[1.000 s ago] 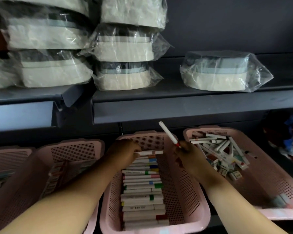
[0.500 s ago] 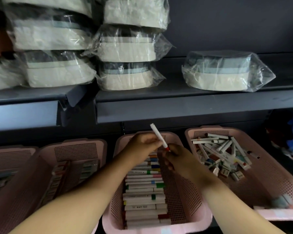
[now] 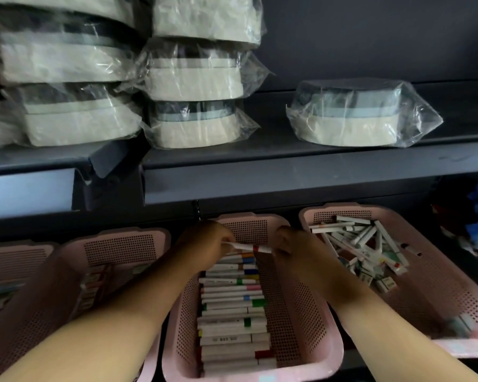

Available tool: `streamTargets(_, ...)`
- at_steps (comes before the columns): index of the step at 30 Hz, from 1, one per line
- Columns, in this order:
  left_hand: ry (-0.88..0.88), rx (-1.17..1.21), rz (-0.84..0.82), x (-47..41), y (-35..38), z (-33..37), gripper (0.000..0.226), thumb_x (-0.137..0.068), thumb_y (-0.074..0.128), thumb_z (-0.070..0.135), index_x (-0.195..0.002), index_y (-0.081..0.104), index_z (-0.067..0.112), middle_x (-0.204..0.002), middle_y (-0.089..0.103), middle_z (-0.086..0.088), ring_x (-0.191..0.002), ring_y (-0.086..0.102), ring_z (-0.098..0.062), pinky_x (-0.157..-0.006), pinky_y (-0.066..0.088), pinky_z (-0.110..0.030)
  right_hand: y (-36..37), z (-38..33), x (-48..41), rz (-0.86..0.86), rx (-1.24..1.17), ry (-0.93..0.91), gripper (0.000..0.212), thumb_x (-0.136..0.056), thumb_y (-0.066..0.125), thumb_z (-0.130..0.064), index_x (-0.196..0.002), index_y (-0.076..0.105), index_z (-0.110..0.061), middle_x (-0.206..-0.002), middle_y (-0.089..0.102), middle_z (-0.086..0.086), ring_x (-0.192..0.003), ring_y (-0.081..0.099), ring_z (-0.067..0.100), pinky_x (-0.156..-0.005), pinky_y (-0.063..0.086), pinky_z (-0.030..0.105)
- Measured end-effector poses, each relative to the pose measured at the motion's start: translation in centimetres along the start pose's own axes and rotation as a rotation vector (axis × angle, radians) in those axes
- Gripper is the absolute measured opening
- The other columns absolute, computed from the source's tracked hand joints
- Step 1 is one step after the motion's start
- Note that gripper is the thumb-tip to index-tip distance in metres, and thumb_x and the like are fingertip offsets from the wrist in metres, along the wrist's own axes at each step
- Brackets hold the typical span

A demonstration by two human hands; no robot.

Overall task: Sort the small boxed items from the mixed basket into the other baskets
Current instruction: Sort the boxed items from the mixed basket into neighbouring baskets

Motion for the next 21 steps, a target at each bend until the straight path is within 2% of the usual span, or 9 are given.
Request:
streamTargets(4,-0.136,-0.154,-0.088,-0.8,1.2,-1.9,0.014,-0.098,0.067,0.038,-0.100,0.079,0.031,-0.096,0.071,0.011,-0.087,0.064,-0.007,-0.078,0.051,-0.024,-1.2,1.8,1.1,0.036,-0.055,0.071,0.017,-0.095,0.057,-0.025,-0.109,0.066,-0.023,-0.096,0.068,-0.007,-0.082,0.063,0.008,-0.076,0.054,0.027)
streamTargets(6,-0.155,-0.224,-0.125,-0.8,1.7,-2.1,0.015,-0.096,0.067,0.040,-0.101,0.078,0.031,-0.101,0.070,0.010,-0.091,0.063,-0.008,-0.082,0.051,-0.026,-1.8,2.9,1.5,0.047,-0.074,0.104,0.016,-0.094,0.058,-0.027,-0.108,0.067,-0.027,-0.095,0.069,-0.009,-0.081,0.063,0.006,-0.074,0.053,0.026)
streamTargets(9,-0.131,-0.191,-0.082,-1.0,1.9,-1.7,0.017,-0.098,0.063,0.039,-0.101,0.077,0.031,-0.105,0.071,0.011,-0.093,0.062,-0.009,-0.083,0.051,-0.026,-3.1,4.8,2.1,0.066,-0.142,0.171,0.010,-0.094,0.062,-0.031,-0.102,0.066,-0.035,-0.093,0.068,-0.010,-0.081,0.064,0.008,-0.072,0.053,0.026)
streamTargets(12,-0.067,-0.153,-0.015,-1.3,1.5,0.4,0.019,-0.097,0.060,0.040,-0.105,0.077,0.034,-0.105,0.072,0.013,-0.095,0.065,-0.010,-0.089,0.055,-0.031,-4.8,6.9,2.9,0.091,-0.164,0.210,0.008,-0.096,0.061,-0.031,-0.093,0.065,-0.037,-0.088,0.071,-0.010,-0.077,0.067,0.007,-0.072,0.056,0.029)
streamTargets(15,0.037,-0.077,0.060,-1.7,1.3,4.2,0.019,-0.098,0.061,0.034,-0.108,0.078,0.031,-0.110,0.073,0.016,-0.100,0.066,-0.009,-0.092,0.054,-0.031,-6.6,9.0,3.7,0.149,-0.141,0.256,0.008,-0.096,0.063,-0.031,-0.092,0.066,-0.037,-0.094,0.072,-0.007,-0.079,0.067,0.008,-0.075,0.055,0.031)
streamTargets(18,0.179,0.010,0.071,-2.5,2.0,9.0,0.021,-0.097,0.064,0.034,-0.113,0.078,0.030,-0.116,0.073,0.010,-0.104,0.066,-0.013,-0.093,0.054,-0.031,-8.0,11.3,4.4,0.105,-0.062,0.309,0.010,-0.097,0.061,-0.030,-0.105,0.067,-0.033,-0.111,0.071,-0.004,-0.098,0.065,0.013,-0.090,0.050,0.031)
streamTargets(20,0.244,0.051,0.037,-2.9,2.7,12.5,0.023,-0.097,0.064,0.035,-0.116,0.077,0.031,-0.116,0.072,0.008,-0.103,0.066,-0.014,-0.090,0.055,-0.032,-9.5,11.7,5.7,0.136,-0.168,0.326,0.010,-0.097,0.062,-0.025,-0.099,0.066,-0.034,-0.101,0.072,-0.012,-0.102,0.067,0.009,-0.092,0.049,0.027)
streamTargets(21,0.269,0.065,0.025,-3.1,3.1,14.3,0.022,-0.097,0.064,0.035,-0.115,0.076,0.031,-0.114,0.073,0.008,-0.102,0.066,-0.014,-0.089,0.055,-0.032,-10.2,11.6,6.5,0.152,-0.237,0.326,0.016,-0.096,0.064,-0.019,-0.090,0.064,-0.034,-0.088,0.072,-0.017,-0.094,0.067,-0.002,-0.085,0.047,0.016)
Point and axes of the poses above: each hand's wrist, its own x-axis away from the middle knuckle, its own y-axis out of the palm, z = x × y, the point moved 2 cm from there along -x, towards the middle knuckle
